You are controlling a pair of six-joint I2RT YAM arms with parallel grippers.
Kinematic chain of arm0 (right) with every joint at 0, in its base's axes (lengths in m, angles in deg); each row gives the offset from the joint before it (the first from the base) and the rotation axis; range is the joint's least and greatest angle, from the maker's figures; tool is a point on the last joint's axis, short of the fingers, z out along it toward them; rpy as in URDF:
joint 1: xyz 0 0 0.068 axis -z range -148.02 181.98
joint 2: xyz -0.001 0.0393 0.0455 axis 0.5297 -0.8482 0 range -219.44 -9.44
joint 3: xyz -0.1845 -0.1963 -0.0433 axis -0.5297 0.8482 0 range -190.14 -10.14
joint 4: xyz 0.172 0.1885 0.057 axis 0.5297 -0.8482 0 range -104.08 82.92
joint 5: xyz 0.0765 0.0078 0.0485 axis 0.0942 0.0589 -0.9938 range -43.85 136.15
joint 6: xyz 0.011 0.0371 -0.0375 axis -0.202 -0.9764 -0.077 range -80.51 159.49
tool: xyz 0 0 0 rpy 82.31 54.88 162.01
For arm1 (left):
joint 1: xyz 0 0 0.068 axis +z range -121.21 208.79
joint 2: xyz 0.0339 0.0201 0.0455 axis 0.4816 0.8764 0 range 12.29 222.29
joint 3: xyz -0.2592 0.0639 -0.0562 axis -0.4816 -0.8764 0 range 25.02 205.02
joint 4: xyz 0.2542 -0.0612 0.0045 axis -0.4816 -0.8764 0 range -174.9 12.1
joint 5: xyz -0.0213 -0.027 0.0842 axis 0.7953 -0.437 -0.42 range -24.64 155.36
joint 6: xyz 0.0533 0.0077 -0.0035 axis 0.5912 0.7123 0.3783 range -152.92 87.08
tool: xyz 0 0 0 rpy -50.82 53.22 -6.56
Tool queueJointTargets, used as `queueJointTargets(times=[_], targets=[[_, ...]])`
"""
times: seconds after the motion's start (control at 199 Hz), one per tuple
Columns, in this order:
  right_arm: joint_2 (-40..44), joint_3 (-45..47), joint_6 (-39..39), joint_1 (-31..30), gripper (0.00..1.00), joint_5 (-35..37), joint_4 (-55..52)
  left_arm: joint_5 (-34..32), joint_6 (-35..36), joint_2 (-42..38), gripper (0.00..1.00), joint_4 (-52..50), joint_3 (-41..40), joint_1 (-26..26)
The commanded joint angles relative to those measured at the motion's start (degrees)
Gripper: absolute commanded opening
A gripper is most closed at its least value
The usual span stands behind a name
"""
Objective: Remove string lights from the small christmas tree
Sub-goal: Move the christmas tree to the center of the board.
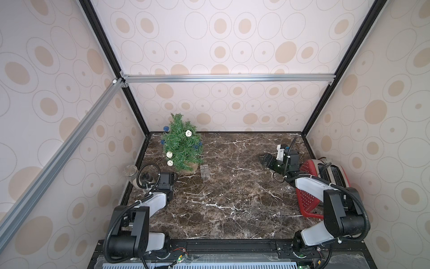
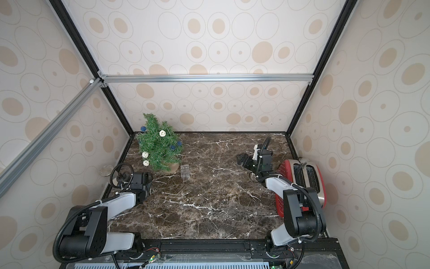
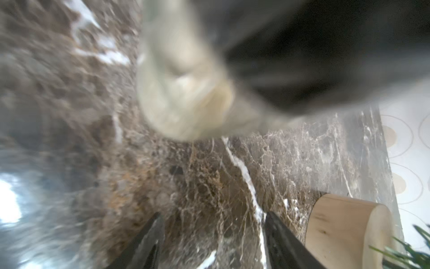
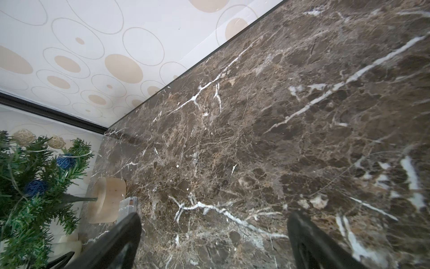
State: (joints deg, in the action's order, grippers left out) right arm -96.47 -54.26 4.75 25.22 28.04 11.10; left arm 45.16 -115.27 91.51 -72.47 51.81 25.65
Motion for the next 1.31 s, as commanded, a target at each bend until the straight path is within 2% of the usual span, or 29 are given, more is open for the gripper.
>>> queueJointTargets(times=[0.0,0.075,0.08,0.101,0.156,0.437,0.623,0.794,0.98,1.121,1.302], targets=[[-1.3,-0.4,-1.6,-0.6,1.00,-2.4,1.9,-3.3,-7.3,4.1,0.73,4.8,1.4,-0.6],[-1.3,-0.3,-1.3,-0.8,1.00,-2.3,2.0,-3.5,-9.5,7.2,0.76,7.4,2.1,-0.7],[-1.4,-0.3,-1.2,-0.8,1.00,-2.4,2.0,-3.5,-9.7,7.6,0.78,7.7,2.2,-0.7],[-1.4,-0.2,-1.2,-0.8,1.00,-2.3,2.1,-3.4,-9.9,8.5,0.97,8.6,2.6,-0.7],[-1.2,-0.2,-1.0,-0.8,1.00,-2.3,2.1,-2.9,-10.2,11.1,0.99,10.0,4.2,-1.0],[0.4,0.2,-0.4,-0.8,1.00,-2.1,2.5,-3.9,-11.6,18.9,0.94,13.0,8.9,-2.3],[0.6,0.1,-0.4,-0.9,1.00,-2.7,2.9,-3.1,-10.7,25.2,0.89,22.2,9.4,-2.3],[0.5,0.3,-0.4,-0.9,1.00,-3.1,3.1,1.4,-9.7,32.4,0.83,35.7,8.6,-1.3],[-0.8,-0.2,-0.4,-2.2,1.00,-2.7,3.6,2.4,-10.0,34.3,0.81,41.0,6.2,-1.3],[-3.4,-2.5,0.8,-5.2,0.92,-2.6,2.2,5.8,-10.6,37.8,0.76,47.4,5.9,-1.3],[-5.9,-4.1,1.2,-8.8,0.88,-2.0,2.2,11.1,-8.5,42.5,0.74,54.3,6.8,-1.0]])
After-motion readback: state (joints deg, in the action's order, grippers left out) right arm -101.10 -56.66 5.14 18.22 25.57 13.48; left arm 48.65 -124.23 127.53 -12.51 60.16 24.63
